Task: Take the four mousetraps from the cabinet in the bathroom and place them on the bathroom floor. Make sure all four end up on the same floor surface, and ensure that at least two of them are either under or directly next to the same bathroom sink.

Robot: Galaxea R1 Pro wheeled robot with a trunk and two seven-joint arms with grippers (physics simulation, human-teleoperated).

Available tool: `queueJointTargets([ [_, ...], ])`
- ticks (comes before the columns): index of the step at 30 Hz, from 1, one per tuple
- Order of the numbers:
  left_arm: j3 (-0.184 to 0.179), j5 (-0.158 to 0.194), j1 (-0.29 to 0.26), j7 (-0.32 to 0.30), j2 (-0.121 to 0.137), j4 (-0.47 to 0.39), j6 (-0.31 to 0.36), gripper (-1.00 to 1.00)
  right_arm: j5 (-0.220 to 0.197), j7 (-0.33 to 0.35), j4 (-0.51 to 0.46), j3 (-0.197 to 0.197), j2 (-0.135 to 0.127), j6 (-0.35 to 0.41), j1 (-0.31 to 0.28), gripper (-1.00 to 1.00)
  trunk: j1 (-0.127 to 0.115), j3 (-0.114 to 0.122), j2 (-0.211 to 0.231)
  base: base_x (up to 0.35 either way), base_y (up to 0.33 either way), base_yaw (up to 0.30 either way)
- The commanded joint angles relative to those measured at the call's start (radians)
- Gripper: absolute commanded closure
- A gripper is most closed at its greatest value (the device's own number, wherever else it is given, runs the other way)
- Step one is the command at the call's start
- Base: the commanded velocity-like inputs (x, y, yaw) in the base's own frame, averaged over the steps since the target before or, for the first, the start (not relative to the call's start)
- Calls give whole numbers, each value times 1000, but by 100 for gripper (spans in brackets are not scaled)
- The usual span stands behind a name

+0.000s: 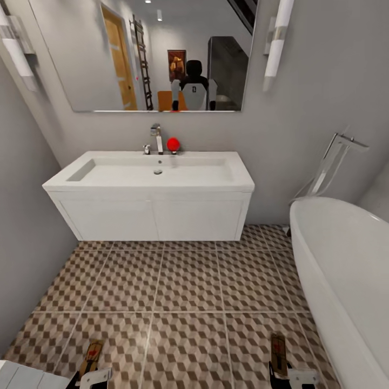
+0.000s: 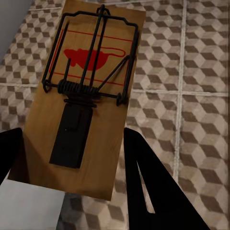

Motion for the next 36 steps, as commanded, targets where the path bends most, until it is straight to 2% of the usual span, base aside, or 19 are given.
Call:
queueJointTargets([
  [1, -9, -1, -1, 9, -1, 3, -3, 100, 4, -5, 1, 4, -1, -1, -1, 100, 0, -1, 0, 276, -86, 0],
  [18, -9, -1, -1, 10, -1, 3, -3, 100, 4, -5, 1, 5, -1, -1, -1, 100, 0, -1, 0, 42, -9, 0],
  [27, -9, -1, -1, 10, -1, 3, -3, 100, 4, -5, 1, 5, -1, -1, -1, 100, 0, -1, 0, 197, 0, 0],
  [36, -8, -1, -1, 10, -1, 3, -3, 100, 4, -5, 1, 6, -1, -1, -1, 100, 0, -1, 0, 27, 0, 0],
])
